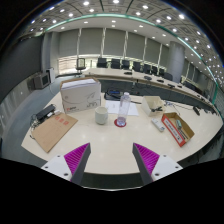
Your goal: Pour water
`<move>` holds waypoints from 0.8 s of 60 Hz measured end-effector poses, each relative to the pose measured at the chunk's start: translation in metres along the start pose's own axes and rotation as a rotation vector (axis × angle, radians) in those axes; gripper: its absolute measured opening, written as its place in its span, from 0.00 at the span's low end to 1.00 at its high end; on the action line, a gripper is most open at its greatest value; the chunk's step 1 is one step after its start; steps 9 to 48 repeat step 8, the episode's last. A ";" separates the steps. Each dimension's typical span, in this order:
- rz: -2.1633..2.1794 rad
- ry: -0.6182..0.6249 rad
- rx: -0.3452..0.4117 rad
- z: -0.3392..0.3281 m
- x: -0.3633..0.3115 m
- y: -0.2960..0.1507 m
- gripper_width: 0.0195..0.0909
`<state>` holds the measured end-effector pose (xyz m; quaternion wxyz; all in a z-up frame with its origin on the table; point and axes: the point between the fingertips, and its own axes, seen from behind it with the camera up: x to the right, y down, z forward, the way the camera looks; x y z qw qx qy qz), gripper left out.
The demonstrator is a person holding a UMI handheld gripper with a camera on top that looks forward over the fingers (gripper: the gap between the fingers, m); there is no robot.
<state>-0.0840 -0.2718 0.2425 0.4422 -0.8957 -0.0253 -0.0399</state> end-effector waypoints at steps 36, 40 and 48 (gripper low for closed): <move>-0.010 0.017 0.028 -0.003 0.003 -0.010 0.94; -0.010 0.017 0.028 -0.003 0.003 -0.010 0.94; -0.010 0.017 0.028 -0.003 0.003 -0.010 0.94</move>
